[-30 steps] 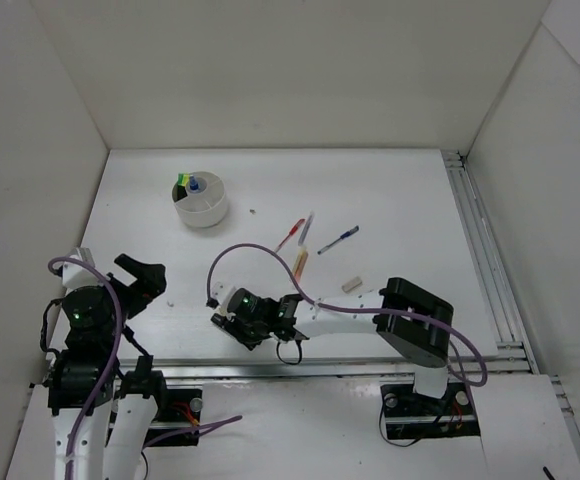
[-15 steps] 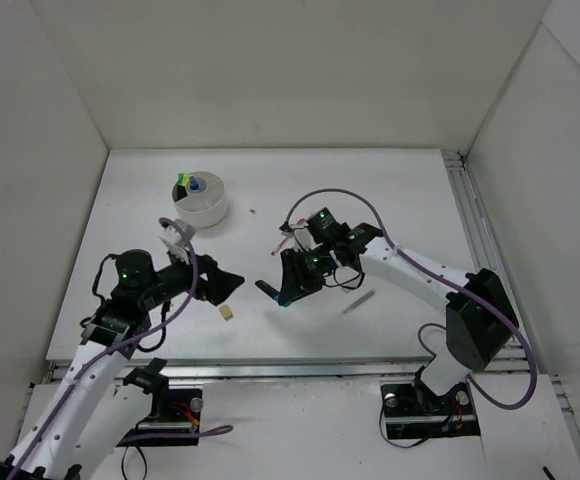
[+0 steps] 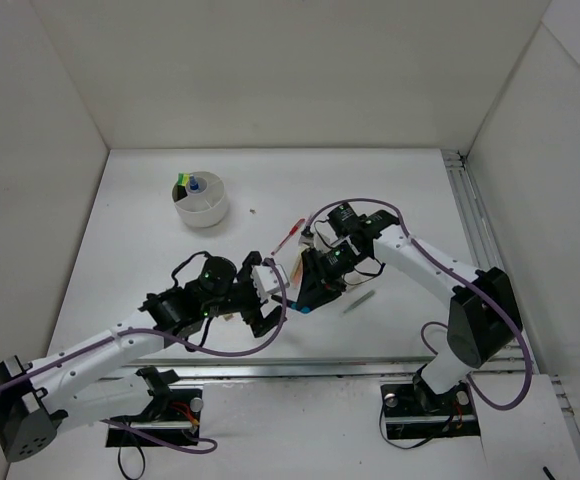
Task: Sort the stationery into containers
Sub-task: Pick up the pen from the center of the board, then place the pen in the storage box.
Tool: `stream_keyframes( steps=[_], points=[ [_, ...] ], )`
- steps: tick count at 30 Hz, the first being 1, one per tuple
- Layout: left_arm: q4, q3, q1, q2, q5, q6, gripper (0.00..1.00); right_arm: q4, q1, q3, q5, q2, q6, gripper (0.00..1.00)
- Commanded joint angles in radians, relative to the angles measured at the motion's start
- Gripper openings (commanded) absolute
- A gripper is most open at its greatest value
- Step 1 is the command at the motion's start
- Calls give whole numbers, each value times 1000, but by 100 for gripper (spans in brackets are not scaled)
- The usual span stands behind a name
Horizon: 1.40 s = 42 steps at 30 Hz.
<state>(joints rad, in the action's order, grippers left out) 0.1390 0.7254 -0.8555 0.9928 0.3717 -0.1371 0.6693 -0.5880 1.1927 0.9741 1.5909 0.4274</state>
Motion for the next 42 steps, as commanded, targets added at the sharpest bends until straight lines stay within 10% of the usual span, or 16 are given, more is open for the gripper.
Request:
stream_keyframes(
  steps=[1,13,27,31,34,35,36,42],
  points=[
    [-70,48,-14,12,-50,-88,98,64,5,48,74,-57,24,0],
    [-82,137,-60,164,-5,-151,79,73,-4,77,66,-46,34,0],
    [-168,108,-71,101,24,-165,0,73,-7,102,37,-28,11,3],
    [-213,68,-71,72,-20,-156,0,73,-4,122,25,-32,-13,15],
    [-251,49,-71,55,-108,-133,0,73,17,160,-58,-66,-18,49],
    [-274,45,-36,50,-126,-121,0,73,28,182,-87,-78,-25,84],
    [-285,40,-15,37,-148,-102,0,75,54,189,-138,-106,-29,97],
    [-374,-3,247,-75,-218,19,0,46,192,136,-250,-212,-18,98]
  ],
)
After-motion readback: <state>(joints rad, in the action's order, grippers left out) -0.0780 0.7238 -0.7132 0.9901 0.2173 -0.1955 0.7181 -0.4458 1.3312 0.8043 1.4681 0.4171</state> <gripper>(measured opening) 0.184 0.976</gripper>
